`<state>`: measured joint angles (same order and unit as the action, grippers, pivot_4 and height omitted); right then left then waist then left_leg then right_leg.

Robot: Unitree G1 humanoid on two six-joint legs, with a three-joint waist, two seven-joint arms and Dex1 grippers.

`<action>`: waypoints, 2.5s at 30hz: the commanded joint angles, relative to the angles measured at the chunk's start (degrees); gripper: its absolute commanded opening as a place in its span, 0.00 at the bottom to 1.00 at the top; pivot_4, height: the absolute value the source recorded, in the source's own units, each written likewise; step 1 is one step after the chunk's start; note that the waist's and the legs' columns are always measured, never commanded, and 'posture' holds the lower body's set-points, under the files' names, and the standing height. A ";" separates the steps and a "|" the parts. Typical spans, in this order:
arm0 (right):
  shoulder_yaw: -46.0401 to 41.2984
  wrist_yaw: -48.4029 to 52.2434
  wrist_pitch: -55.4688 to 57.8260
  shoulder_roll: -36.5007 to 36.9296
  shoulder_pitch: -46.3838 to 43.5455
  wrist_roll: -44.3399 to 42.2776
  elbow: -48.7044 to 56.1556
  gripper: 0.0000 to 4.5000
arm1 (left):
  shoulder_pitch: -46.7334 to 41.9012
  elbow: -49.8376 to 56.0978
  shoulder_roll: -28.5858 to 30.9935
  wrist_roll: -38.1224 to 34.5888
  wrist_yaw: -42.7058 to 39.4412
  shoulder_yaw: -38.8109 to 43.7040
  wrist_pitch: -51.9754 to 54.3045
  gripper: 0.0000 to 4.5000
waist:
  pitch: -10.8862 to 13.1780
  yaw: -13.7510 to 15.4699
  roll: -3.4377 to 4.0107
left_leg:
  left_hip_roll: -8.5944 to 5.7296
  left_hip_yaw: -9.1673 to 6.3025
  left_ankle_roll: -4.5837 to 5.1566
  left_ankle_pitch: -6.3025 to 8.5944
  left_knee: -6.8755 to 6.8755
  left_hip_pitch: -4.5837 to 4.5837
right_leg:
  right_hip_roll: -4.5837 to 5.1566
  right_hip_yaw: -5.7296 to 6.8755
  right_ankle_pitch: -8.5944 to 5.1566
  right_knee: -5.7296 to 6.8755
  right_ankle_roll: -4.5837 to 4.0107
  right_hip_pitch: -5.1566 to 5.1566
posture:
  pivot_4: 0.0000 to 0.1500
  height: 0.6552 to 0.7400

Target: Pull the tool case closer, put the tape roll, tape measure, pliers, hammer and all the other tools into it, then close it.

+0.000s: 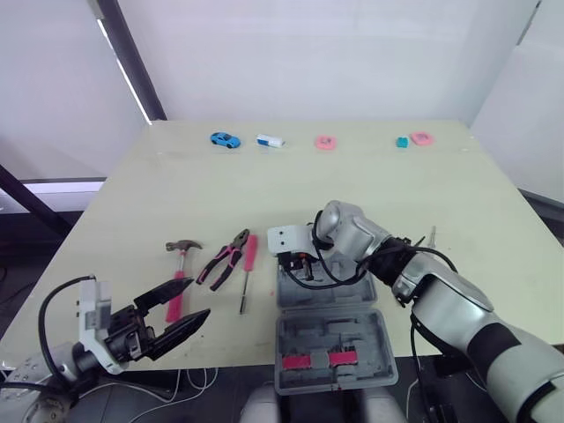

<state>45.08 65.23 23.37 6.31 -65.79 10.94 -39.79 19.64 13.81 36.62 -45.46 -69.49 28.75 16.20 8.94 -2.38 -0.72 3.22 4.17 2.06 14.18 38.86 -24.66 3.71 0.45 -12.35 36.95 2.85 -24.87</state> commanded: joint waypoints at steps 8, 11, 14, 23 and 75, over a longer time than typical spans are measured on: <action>-3.06 1.68 0.50 -2.04 1.23 1.40 1.35 0.01 | -0.87 -0.54 0.03 0.21 -0.45 0.41 -1.10 1.00 | 0.00 -0.02 0.00 | 0.00 0.00 -0.01 0.00 -0.03 0.01 | 0.00 0.00 0.00 0.00 0.00 0.00 | 1.00 1.00; -3.34 1.96 0.54 -2.08 1.65 1.90 1.61 0.01 | -0.90 -0.53 -0.01 0.32 -0.36 0.40 -1.18 1.00 | 0.00 0.02 0.00 | 0.00 0.00 -0.01 -0.01 -0.03 0.00 | 0.00 0.00 0.00 0.00 0.00 -0.01 | 1.00 1.00; -3.67 2.12 0.40 -2.19 1.80 2.35 1.37 0.01 | -0.88 -0.65 -0.10 0.53 -0.34 0.39 -1.41 1.00 | 0.00 -0.01 0.00 | 0.00 -0.01 -0.02 -0.01 -0.03 0.00 | 0.00 0.00 -0.02 0.00 -0.03 -0.01 | 1.00 1.00; -4.83 2.04 0.28 -2.16 1.75 3.09 1.83 0.63 | -0.72 -0.04 -0.65 0.89 -0.07 -0.04 -1.37 1.00 | 0.00 -0.02 0.00 | 0.00 0.00 -0.03 -0.02 -0.05 0.01 | 0.01 0.00 -0.02 0.00 -0.04 -0.02 | 1.00 1.00; -37.23 -12.08 -24.18 1.81 35.12 -21.01 21.12 0.30 | 0.27 -5.64 -7.27 7.22 9.23 -0.90 -5.96 1.00 | -0.09 0.11 -0.11 | 0.00 0.07 -0.07 -0.04 -0.54 0.81 | 0.01 -0.13 -0.12 -0.11 -0.17 0.55 | 1.00 1.00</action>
<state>9.48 52.18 -0.96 6.70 -33.21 -7.42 -25.36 19.26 8.43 29.89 -39.15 -61.96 25.73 12.21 8.85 -2.27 -0.83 3.22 4.24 1.99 14.15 38.32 -23.83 3.72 0.32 -12.47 36.84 2.67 -24.32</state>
